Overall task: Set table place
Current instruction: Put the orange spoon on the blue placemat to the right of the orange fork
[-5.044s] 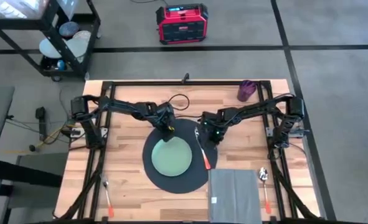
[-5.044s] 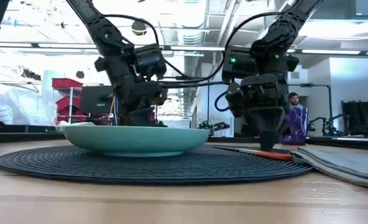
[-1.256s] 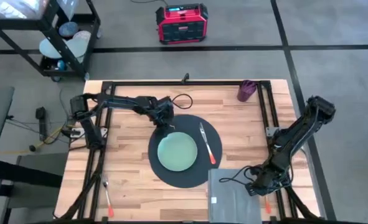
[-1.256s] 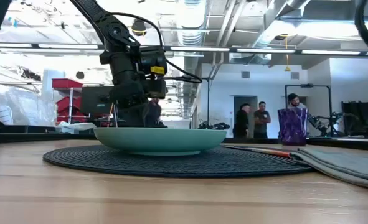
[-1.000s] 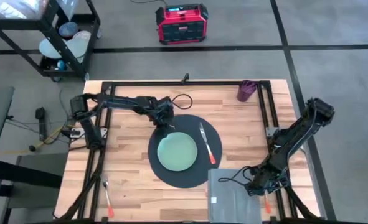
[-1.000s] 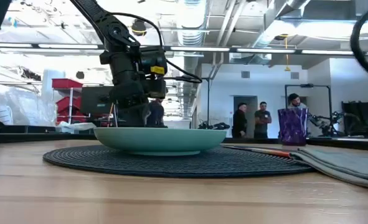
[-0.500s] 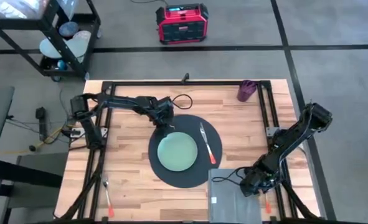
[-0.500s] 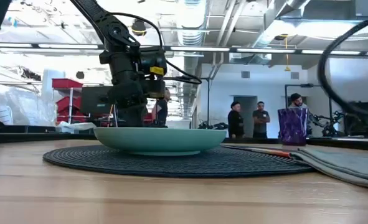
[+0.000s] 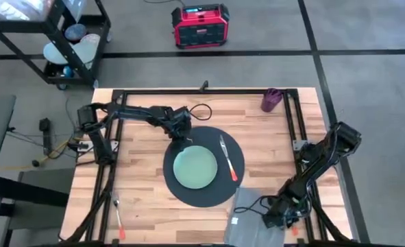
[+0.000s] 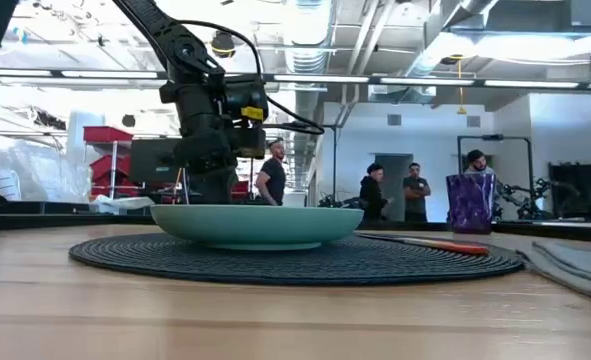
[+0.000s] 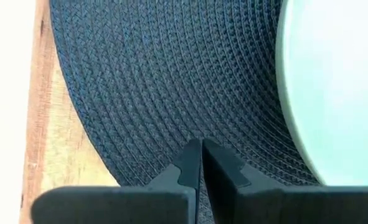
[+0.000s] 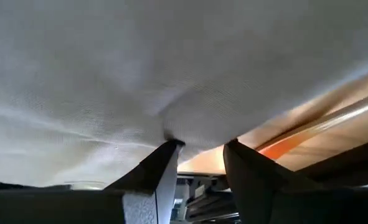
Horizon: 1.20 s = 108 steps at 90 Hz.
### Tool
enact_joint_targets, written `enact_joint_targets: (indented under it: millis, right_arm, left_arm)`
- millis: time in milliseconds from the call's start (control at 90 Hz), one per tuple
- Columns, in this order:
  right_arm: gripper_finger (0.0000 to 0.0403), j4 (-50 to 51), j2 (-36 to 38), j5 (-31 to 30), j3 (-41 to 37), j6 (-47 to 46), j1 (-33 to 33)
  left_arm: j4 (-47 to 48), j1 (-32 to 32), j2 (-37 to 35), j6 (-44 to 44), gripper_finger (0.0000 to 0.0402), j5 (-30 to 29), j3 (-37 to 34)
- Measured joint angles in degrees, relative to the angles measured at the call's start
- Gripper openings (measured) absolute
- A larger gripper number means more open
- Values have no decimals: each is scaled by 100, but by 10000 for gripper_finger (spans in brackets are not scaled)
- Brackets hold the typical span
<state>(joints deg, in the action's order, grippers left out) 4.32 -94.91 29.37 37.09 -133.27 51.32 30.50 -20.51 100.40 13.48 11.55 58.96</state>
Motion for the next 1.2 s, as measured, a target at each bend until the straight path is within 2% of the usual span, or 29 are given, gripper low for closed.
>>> enact_joint_targets:
  millis: [211,411,844,956,1200]
  right_arm:
    - [118,779,211,-476,249,20,3]
    - [118,1817,549,-432,421,18,164]
    - [116,1680,354,56,391,157,392]
    - [112,1664,354,380,395,158,396]
    - [105,1713,356,384,393,148,490]
  left_arm:
    - [-6,-1,0,252,0,-15,0]
    - [-9,-35,0,253,0,-28,0]
    - [-2,-61,0,208,0,-33,0]
    - [-12,-61,0,202,0,-33,0]
    - [-24,-59,0,172,0,-38,0]
